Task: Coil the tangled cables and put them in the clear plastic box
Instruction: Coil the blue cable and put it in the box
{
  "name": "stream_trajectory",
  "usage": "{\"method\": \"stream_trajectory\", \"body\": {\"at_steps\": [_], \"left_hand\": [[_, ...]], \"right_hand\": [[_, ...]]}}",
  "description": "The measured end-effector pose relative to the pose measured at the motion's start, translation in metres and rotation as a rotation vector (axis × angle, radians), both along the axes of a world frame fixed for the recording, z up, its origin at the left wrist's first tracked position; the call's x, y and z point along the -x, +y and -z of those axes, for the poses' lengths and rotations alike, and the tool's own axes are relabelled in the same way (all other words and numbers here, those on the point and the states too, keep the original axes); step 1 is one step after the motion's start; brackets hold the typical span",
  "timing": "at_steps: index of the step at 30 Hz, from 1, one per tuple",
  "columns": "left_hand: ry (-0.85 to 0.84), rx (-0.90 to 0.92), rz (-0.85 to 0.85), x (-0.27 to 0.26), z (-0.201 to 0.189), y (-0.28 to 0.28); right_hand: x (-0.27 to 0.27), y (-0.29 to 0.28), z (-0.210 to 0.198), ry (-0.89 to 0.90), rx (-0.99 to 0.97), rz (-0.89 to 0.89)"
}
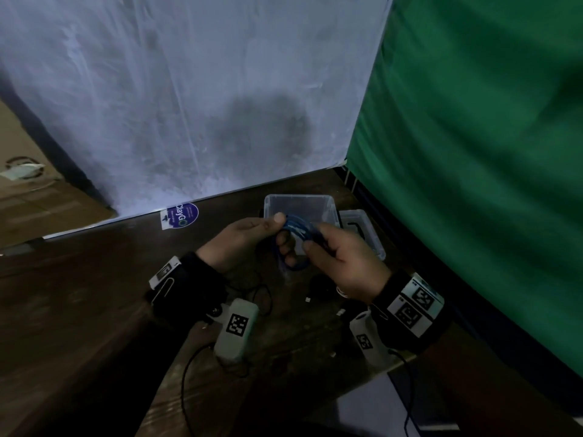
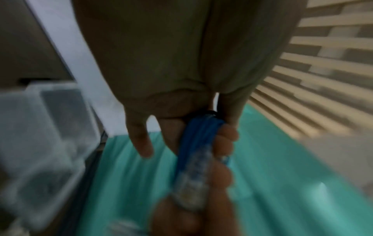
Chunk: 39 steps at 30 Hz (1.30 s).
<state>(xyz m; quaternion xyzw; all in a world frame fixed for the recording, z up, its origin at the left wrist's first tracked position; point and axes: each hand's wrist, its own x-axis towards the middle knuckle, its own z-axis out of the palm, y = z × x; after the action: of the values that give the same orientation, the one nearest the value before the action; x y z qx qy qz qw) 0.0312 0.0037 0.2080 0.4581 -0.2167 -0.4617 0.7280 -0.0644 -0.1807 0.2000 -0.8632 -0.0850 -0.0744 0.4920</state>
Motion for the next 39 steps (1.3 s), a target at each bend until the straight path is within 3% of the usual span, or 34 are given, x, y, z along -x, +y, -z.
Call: {"method": "stream_trajectory", "body": {"at_steps": [2,5,9,14,19,21,24,27,31,35,39], "left_hand": [[0.003,-0.013,-0.042,0.000,-0.005,-0.001],[0.147,0.012,-0.186,0.009,-0.005,-0.015],[0.176,0.028,-0.288,0.015,0.000,-0.028],[-0.016,-0.043,-0.366,0.004,-0.003,-0.021],[-0.152,-0.117,-0.428,-0.001,-0.004,-0.017],[-0.170,-0.147,-0.406,-0.001,-0.002,-0.017],[-0.131,-0.133,-0.331,-0.002,0.004,-0.017],[-0.039,-0.093,-0.235,-0.001,0.010,-0.017],[0.113,0.018,-0.169,0.006,0.010,-0.025],[0.157,-0.015,-0.267,0.009,0.017,-0.031],[-0.045,-0.183,-0.392,0.010,0.028,-0.036]], "right_hand": [[-0.002,0.001,-0.003,-0.064,0.014,0.021],[-0.007,0.004,-0.001,-0.130,0.013,0.096],[-0.010,0.006,0.004,-0.119,-0.058,0.128],[-0.004,-0.008,0.006,-0.049,-0.067,0.147],[-0.010,-0.025,0.013,-0.083,0.269,0.143],[-0.011,-0.025,0.010,-0.020,0.179,0.173],[-0.016,-0.026,0.006,-0.013,-0.109,0.273],[-0.023,-0.023,0.005,0.020,-0.441,0.304],[-0.025,-0.012,0.009,0.091,-0.676,0.268],[-0.020,-0.004,0.010,0.171,-0.710,0.262],[-0.016,0.002,0.015,0.175,-0.572,0.191]]}}
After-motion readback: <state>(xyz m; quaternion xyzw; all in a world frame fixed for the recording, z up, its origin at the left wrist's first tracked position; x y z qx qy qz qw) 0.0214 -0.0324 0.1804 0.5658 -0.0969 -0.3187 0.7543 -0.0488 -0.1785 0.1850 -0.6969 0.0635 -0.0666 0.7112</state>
